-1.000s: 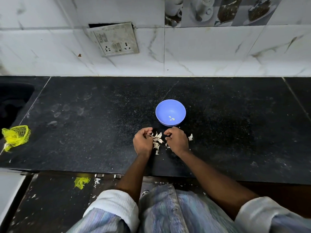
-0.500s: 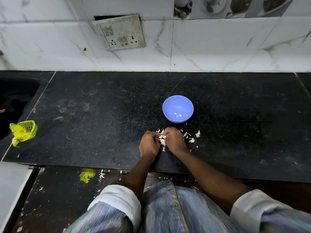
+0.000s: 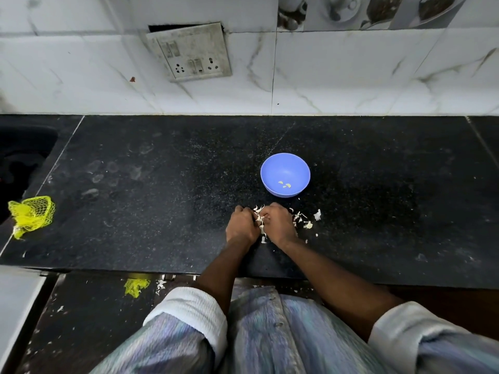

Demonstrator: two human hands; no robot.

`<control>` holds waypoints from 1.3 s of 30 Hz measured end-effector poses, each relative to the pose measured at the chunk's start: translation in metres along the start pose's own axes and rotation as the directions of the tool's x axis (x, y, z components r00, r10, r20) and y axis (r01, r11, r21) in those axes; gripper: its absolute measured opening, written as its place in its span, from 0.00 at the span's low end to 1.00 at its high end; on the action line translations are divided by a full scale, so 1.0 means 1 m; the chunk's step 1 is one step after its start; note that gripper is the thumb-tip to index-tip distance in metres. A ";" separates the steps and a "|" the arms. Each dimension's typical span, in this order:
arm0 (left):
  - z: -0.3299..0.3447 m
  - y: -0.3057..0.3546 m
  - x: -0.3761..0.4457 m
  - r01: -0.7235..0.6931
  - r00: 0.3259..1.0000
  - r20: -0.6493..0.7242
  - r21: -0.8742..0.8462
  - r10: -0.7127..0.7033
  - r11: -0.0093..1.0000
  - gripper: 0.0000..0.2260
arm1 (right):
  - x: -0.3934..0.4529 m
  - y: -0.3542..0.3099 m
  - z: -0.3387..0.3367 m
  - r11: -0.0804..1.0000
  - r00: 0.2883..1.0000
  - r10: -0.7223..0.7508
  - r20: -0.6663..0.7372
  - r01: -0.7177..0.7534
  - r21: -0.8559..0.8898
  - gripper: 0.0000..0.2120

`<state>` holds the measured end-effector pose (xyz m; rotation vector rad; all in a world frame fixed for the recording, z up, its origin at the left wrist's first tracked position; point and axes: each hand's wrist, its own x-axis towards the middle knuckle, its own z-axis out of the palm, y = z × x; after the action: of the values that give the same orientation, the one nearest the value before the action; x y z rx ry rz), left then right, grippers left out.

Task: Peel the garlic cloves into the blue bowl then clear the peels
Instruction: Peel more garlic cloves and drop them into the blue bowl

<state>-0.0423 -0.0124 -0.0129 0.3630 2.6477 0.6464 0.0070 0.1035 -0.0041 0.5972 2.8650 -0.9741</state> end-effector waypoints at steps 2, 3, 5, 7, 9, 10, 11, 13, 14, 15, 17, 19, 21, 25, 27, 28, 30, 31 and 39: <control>0.000 0.001 -0.001 -0.013 1.000 -0.001 0.040 0.013 0.999 0.13 | 0.001 -0.001 0.001 0.999 1.000 -0.006 -0.001 0.006 0.038 0.08; -0.002 0.001 -0.001 -0.021 1.000 -0.016 0.049 0.022 0.999 0.13 | 0.001 -0.001 0.002 0.999 1.000 -0.010 -0.008 0.010 0.052 0.08; -0.004 0.002 0.000 -0.074 0.996 -0.050 0.093 0.079 0.993 0.14 | 0.000 0.000 0.002 0.998 0.999 0.000 -0.043 0.003 0.069 0.06; -0.006 0.006 -0.003 -0.167 0.981 -0.072 0.180 0.183 0.969 0.13 | 0.000 0.001 0.000 0.996 0.994 0.028 -0.110 -0.019 0.083 0.05; -0.006 0.012 -0.005 -0.227 0.963 -0.096 0.221 0.253 0.948 0.11 | -0.001 0.002 -0.004 0.987 0.983 0.063 -0.170 -0.036 0.157 0.06; -0.006 0.016 -0.007 -0.242 0.956 -0.106 0.236 0.272 0.941 0.10 | -0.002 0.002 -0.006 0.975 0.981 0.073 -0.181 -0.032 0.222 0.07; -0.007 0.019 -0.008 -0.251 0.952 -0.112 0.255 0.286 0.934 0.10 | -0.003 0.002 -0.007 0.958 0.981 0.088 -0.174 -0.035 0.286 0.07; -0.006 0.025 -0.009 -0.275 0.941 -0.103 0.328 0.323 0.904 0.11 | -0.007 0.003 -0.014 0.920 0.979 0.132 -0.155 -0.062 0.386 0.07; -0.006 0.028 -0.009 -0.286 0.935 -0.096 0.366 0.342 0.885 0.12 | -0.008 0.006 -0.015 0.906 0.976 0.149 -0.157 -0.072 0.417 0.05; -0.006 0.031 -0.010 -0.290 0.931 -0.095 0.396 0.353 0.871 0.11 | -0.009 0.010 -0.017 0.895 0.974 0.161 -0.161 -0.075 0.441 0.04; -0.005 0.038 -0.013 -0.263 0.935 -0.108 0.431 0.339 0.863 0.09 | -0.010 0.020 -0.020 0.875 0.971 0.184 -0.155 -0.090 0.476 0.03; -0.003 0.047 -0.016 -0.206 0.947 -0.144 0.415 0.287 0.886 0.07 | -0.011 0.029 -0.025 0.849 0.969 0.209 -0.134 -0.111 0.517 0.06; 0.003 0.055 -0.019 -0.179 0.948 -0.183 0.364 0.259 0.914 0.07 | -0.014 0.036 -0.032 0.795 0.960 0.256 -0.114 -0.142 0.590 0.09; 0.012 0.073 -0.026 -0.108 0.946 -0.315 -0.086 0.076 0.990 0.06 | -0.017 0.043 -0.047 0.607 0.938 0.342 -0.061 -0.171 0.776 0.08; 0.018 0.078 -0.027 -0.084 0.954 -0.298 -0.297 -0.008 0.951 0.06 | -0.019 0.045 -0.053 0.558 0.938 0.343 -0.049 -0.162 0.814 0.04; 0.021 0.079 -0.025 -0.091 0.959 -0.283 -0.360 -0.015 0.929 0.06 | -0.020 0.046 -0.055 0.544 0.940 0.337 -0.045 -0.155 0.825 0.03; 0.025 0.083 -0.024 -0.097 0.963 -0.268 -0.444 -0.029 0.891 0.06 | -0.022 0.048 -0.061 0.530 0.944 0.329 -0.033 -0.155 0.833 0.01; 0.027 0.085 -0.025 -0.096 0.961 -0.272 -0.483 -0.045 0.870 0.05 | -0.023 0.050 -0.064 0.525 0.948 0.318 -0.026 -0.154 0.837 0.02; 0.048 0.116 -0.042 -0.092 0.906 -0.376 -0.621 -0.193 0.778 0.08 | -0.032 0.074 -0.080 0.475 0.951 0.290 0.103 -0.236 0.848 0.03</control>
<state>0.0341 0.0920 0.0173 -0.0653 2.5853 1.6929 0.0705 0.1938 0.0228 1.0733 1.9882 -2.3168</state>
